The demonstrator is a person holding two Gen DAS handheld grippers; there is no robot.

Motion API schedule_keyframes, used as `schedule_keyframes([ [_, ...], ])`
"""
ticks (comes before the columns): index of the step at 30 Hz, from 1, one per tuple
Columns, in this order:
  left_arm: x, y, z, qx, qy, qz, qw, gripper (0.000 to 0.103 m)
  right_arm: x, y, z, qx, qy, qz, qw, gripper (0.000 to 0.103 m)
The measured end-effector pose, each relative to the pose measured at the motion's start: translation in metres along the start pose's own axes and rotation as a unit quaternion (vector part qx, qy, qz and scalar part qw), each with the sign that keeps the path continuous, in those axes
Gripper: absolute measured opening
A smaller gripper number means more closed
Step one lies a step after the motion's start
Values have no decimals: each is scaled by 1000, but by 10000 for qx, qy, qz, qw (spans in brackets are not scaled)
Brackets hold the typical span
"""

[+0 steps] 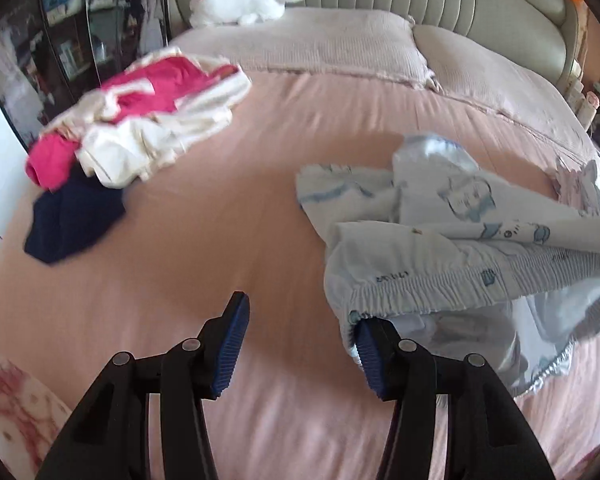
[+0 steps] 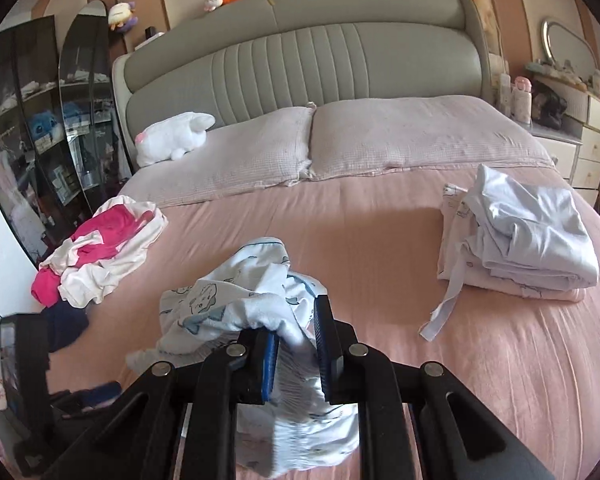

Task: Fold clothes

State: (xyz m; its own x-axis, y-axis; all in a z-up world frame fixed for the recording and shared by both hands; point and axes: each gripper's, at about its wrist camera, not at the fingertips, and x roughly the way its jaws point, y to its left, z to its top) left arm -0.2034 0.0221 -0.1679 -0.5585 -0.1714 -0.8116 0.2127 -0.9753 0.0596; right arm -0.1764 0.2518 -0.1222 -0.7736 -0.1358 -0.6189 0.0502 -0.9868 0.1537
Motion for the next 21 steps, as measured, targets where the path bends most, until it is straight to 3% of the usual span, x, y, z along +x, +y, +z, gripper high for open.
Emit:
schedule_keyframes([
  [3,-27,11,37,206,-737,313,9966,49,-4,2,-2,-98,-49,-314,9994,15],
  [4,-32,11,45,327,-783,310,9959,54,-3,1,-3,-91,-2,-396,9992,15],
  [8,-22,10,42,632,-73,-27,9980,58,9,-22,-8,413,434,-375,9975,15],
  [11,8,2,16,396,811,-934,9915,58,14,-28,-10,733,631,-47,9953,15],
  [12,15,-10,6,510,936,-1038,9889,58,17,-25,-11,702,674,57,9952,15],
  [13,21,-21,-4,674,1005,-1014,9875,58,19,-20,-11,638,701,115,9954,15],
  [15,32,-45,-23,1190,926,-474,9874,58,19,-11,-11,448,626,33,9970,15],
  [17,45,-51,-35,1402,817,345,9861,58,7,-10,-7,312,287,-219,9989,15],
  [18,47,-40,-34,1157,773,522,9889,58,-3,-13,-5,296,11,-430,9986,15],
  [20,31,-7,-22,357,567,343,9972,60,-28,-28,2,488,-477,-720,9951,15],
  [21,14,3,-10,157,255,339,9990,60,-39,-37,5,639,-635,-746,9931,15],
])
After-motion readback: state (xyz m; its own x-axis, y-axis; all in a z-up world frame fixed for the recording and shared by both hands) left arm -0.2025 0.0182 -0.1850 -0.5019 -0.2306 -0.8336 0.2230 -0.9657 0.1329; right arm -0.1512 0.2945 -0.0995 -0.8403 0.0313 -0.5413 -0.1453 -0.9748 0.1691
